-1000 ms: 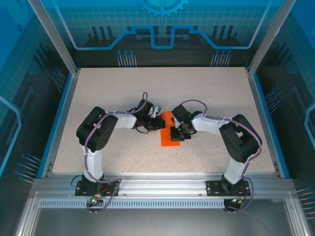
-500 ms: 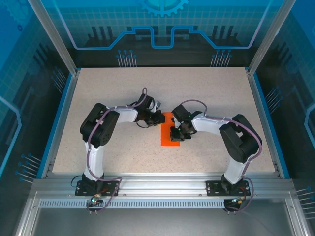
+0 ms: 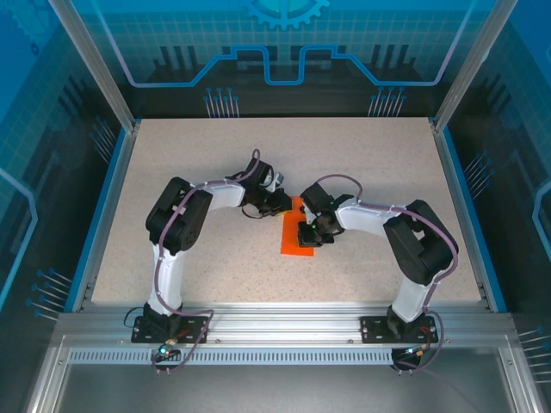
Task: Fold a paper plane with a square sheet of paper (fold left side to right side)
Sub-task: First fold the square sheet of paper in half at the center of the table.
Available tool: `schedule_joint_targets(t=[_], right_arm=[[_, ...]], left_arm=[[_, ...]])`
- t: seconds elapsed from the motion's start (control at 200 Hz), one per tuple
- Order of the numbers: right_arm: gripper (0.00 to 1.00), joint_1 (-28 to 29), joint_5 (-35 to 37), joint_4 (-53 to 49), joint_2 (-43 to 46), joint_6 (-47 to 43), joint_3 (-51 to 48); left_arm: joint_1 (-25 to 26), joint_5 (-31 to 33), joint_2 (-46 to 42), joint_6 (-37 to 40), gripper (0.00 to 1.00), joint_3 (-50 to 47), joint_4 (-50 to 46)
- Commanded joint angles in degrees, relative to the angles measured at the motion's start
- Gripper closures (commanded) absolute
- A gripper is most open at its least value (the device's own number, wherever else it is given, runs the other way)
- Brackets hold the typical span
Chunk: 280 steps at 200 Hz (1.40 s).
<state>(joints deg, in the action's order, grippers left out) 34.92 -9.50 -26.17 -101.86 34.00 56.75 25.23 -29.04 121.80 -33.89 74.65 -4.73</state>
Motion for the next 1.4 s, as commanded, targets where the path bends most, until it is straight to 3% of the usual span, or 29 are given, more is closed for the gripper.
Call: schedule_joint_targets(t=[0.0,0.665,0.84,1.035,1.145,1.395], right_arm=[[0.93,-0.03,4.92,-8.61,-4.49,-1.36,-3.84],[0.93,-1.05,5.71,-10.12,-2.27,-2.54,-5.25],[0.92,-1.43,4.65,-9.45,-1.21,-3.4,-5.24],[0.89,-1.43,-1.49,-1.97,1.21,-2.32,-5.36],[0.85,-1.43,-3.44,1.6,3.95,-1.41,-5.01],[0.61,-2.84,-0.94,5.69,14.64,-1.8,-7.16]], left_arm=[[-2.3,7.08,3.05,3.15,0.85,2.91,3.89],[-2.91,8.49,6.27,2.8,0.84,9.26,1.14],[-3.72,7.77,3.65,3.26,0.8,9.39,0.55],[-3.79,8.33,-4.61,4.7,0.76,5.39,0.15],[-3.84,8.56,-11.07,4.6,0.76,0.53,0.14],[-2.3,4.58,-19.67,0.1,0.75,-10.94,-1.37]])
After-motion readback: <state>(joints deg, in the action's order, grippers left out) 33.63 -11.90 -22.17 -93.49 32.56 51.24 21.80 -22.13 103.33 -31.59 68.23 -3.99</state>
